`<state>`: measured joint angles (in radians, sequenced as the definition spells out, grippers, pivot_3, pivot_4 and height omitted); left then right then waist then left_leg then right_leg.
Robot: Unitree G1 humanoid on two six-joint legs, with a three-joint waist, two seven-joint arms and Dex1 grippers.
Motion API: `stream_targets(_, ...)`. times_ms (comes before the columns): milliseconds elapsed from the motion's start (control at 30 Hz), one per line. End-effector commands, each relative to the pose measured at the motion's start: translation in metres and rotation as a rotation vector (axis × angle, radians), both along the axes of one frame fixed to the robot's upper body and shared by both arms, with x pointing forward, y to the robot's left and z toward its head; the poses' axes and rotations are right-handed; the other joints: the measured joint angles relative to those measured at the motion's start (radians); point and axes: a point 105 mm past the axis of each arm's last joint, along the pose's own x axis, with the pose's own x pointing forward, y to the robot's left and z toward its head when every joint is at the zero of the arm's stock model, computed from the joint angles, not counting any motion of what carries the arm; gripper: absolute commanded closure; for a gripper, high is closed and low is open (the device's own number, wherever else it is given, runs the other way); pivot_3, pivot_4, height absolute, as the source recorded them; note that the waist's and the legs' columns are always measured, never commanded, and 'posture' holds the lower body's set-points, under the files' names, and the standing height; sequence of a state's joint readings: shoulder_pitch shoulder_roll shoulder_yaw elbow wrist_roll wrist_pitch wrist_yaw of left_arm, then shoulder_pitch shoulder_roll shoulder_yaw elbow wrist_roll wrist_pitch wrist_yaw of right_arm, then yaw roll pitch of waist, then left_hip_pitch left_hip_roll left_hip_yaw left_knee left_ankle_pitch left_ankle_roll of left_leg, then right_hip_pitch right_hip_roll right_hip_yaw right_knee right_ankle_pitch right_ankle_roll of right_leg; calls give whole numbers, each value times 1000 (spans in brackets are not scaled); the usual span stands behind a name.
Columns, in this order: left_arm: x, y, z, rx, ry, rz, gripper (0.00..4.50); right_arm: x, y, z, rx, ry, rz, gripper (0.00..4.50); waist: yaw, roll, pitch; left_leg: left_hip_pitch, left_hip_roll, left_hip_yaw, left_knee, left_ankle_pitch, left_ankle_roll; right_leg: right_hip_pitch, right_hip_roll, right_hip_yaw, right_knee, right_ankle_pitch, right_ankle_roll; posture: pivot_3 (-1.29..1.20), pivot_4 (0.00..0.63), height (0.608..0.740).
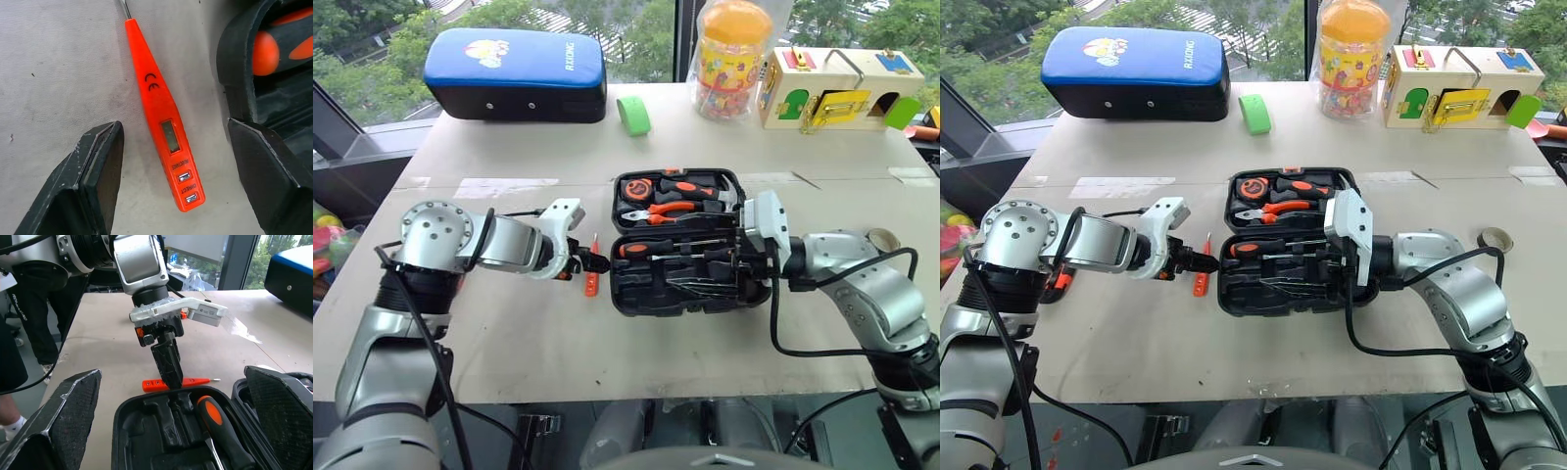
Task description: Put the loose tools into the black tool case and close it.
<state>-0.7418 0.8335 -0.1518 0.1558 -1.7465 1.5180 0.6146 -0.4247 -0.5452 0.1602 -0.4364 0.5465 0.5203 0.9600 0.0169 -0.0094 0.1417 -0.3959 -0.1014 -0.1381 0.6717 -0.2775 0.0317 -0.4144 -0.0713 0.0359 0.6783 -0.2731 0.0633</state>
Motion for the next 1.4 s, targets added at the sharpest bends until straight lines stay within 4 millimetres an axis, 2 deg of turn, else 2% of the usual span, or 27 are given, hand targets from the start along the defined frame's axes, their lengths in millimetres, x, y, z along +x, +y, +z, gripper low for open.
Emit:
stream_targets(33, -5, -11, -14, -18, 68, -49, 2577, -6, 3, 9, 20, -54, 11, 0, 1, 1, 0, 0, 0, 0, 0, 0, 0, 0, 0, 0, 0, 0, 0, 0, 150, 735)
stream_targets(67, -4, -11, -15, -20, 74, -49, 2935, -6, 3, 9, 20, -54, 10, 0, 1, 1, 0, 0, 0, 0, 0, 0, 0, 0, 0, 0, 0, 0, 0, 0, 150, 735)
stream_targets(100, -3, -13, -16, -19, 76, -51, 3035, -7, 3, 9, 21, -54, 8, 0, 2, 1, 0, 0, 0, 0, 0, 0, 0, 0, 0, 0, 0, 0, 0, 0, 150, 735)
stream_targets(433, 0, -14, -19, -20, 85, -64, 3035, -7, 2, 8, 20, -54, 1, 0, 15, 3, -2, 1, -1, 0, 0, 0, 0, 1, -1, -1, 1, 0, 0, 0, 150, 735)
stream_targets(567, 1, -13, -16, -32, 71, -67, 3997, -7, 2, 8, 21, -53, 4, 0, 15, 3, -2, 1, -1, 0, 0, 0, 0, 1, -1, -1, 0, 0, 0, 0, 150, 735)
stream_targets(767, -2, -5, -10, -43, 57, -65, 4000, -7, 2, 8, 17, -55, 8, 0, 13, 3, -2, 1, -1, -1, 0, 0, 0, 1, -1, -1, 0, 0, 0, 0, 150, 735)
stream_targets(900, -2, -1, 2, -70, 31, -70, 4000, -6, 1, 8, 11, -59, 9, 0, -1, 3, -2, 1, -1, -1, -1, 0, 0, 1, 0, 0, 0, 0, 0, 0, 150, 735)
stream_targets(1033, -1, 1, 23, -116, -19, -84, 4000, -5, 0, 9, 7, -60, 12, 0, -10, 1, -1, 0, 0, -1, -1, 0, 0, 0, 0, 0, 0, 0, 0, 0, 150, 735)
stream_targets(1200, -5, 15, 35, -121, -30, -91, 4000, -4, -1, 9, -1, -61, 16, 0, -30, 1, 0, -1, 0, -1, -2, 0, 0, -1, 0, 0, 0, 0, 0, 0, 150, 735)
stream_targets(1333, -7, 27, 46, -17, -95, -139, 4000, -3, -2, 9, -9, -62, 17, 0, -32, 0, 1, -1, 0, -1, -2, 0, 0, -1, 1, 0, -1, 0, 0, 0, 150, 735)
stream_targets(1367, -5, 21, 55, -30, -157, -202, 4000, -3, -3, 10, -11, -62, 17, 0, -32, 0, 1, -1, 0, -1, -3, 0, 0, -2, 1, 0, -1, 0, 0, 0, 150, 735)
stream_targets(1400, -4, 6, 69, -80, -235, -329, 4000, -2, -5, 9, -21, -57, 15, 0, -30, 0, 1, -1, 0, 0, -3, 0, 0, -2, 1, 0, -1, 0, 0, 0, 150, 735)
